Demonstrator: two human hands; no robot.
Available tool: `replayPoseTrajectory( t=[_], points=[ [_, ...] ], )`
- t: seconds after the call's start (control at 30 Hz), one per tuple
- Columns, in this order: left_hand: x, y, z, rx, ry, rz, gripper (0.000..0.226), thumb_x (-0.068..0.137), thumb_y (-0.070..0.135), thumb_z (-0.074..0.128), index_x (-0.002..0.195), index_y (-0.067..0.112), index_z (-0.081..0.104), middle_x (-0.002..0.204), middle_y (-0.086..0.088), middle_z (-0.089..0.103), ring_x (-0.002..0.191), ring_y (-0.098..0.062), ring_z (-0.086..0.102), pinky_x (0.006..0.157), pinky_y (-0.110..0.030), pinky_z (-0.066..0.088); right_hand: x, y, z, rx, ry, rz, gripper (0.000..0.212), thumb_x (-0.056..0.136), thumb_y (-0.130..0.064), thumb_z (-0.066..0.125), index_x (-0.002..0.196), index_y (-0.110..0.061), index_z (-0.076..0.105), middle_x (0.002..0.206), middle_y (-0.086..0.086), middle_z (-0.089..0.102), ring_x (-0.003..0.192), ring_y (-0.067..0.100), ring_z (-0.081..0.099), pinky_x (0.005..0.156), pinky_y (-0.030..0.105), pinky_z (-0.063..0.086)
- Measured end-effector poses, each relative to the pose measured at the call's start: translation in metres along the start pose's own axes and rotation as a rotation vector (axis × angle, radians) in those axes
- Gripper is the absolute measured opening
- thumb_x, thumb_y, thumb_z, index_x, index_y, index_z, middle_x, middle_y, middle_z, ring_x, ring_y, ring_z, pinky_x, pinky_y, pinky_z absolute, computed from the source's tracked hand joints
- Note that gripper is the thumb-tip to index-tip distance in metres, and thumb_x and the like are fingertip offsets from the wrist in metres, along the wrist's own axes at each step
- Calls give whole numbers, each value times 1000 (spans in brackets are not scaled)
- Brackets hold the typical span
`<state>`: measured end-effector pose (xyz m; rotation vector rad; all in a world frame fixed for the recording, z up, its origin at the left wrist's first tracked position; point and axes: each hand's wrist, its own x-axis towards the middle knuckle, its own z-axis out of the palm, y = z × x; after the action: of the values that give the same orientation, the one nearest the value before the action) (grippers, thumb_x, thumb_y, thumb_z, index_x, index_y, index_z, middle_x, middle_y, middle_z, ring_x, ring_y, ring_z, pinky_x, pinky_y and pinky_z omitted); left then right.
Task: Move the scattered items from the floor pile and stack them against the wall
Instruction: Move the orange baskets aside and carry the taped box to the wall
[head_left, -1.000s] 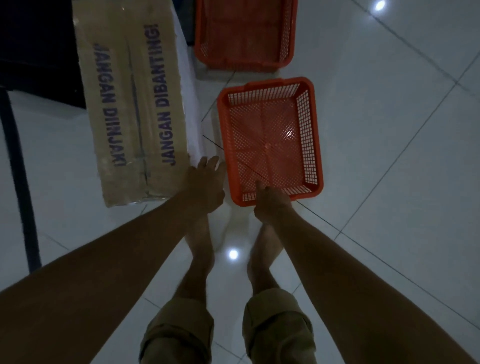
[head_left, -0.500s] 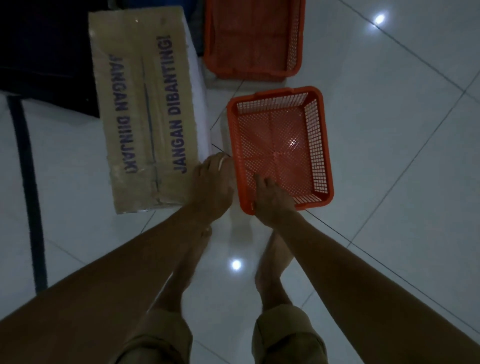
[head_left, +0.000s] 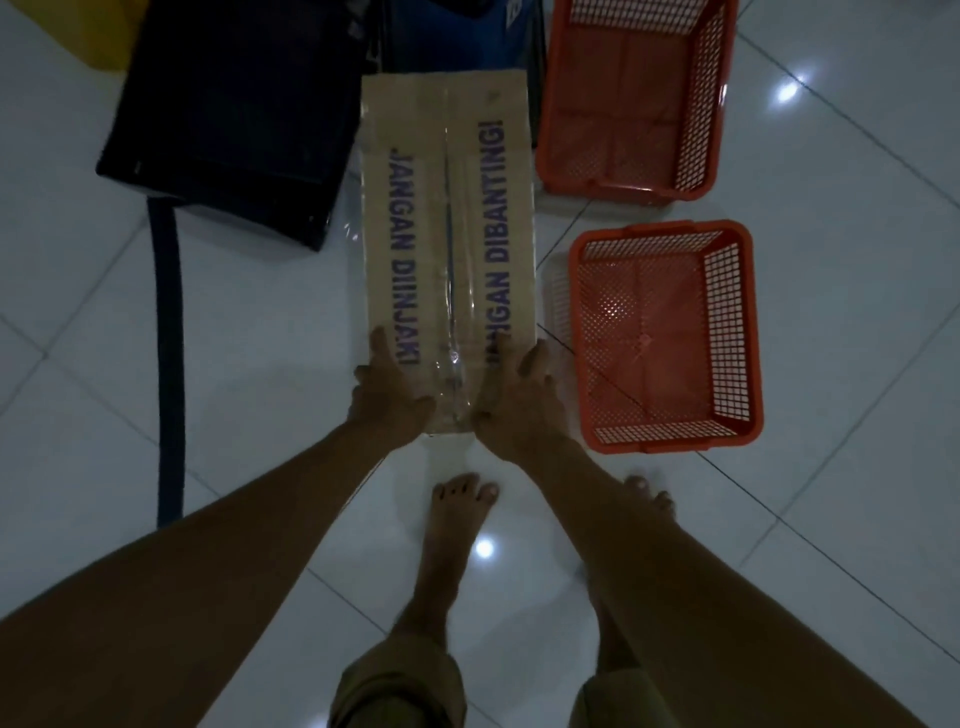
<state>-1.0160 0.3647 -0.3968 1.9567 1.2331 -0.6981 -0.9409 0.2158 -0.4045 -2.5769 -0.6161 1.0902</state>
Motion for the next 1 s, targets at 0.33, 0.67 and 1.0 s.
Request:
replayPoseTrajectory(
  t=[0.33, 0.67, 1.0],
  points=[
    [-13, -5, 13, 71, -236, 232, 110, 81, 26, 70, 148, 31, -18, 141, -12, 35, 120, -36, 49, 97, -51, 47, -5, 13, -3, -28, 103, 252, 93, 80, -64, 55, 150, -33, 2, 153, 24, 9, 130, 54, 25, 99, 66, 36],
    [-30, -1, 18, 269, -638, 511, 99, 88, 6, 59, 150, 34, -14, 152, 0, 36, 123, -26, 53, 100, -44, 46, -18, 10, -6, 225, 178, 571, 90, 83, -66, 50, 150, -40, -4, 160, 12, -18, 142, 51, -15, 102, 77, 14],
    [-20, 14, 8, 332, -205, 641, 21, 83, 2, 53, 95, 17, 60, 104, -8, 60, 94, -26, 58, 78, -37, 48, -51, 46, 12, 166, -11, 445, 126, 62, -89, 54, 145, -43, -29, 149, 6, -46, 136, 50, -32, 99, 82, 12]
  ],
)
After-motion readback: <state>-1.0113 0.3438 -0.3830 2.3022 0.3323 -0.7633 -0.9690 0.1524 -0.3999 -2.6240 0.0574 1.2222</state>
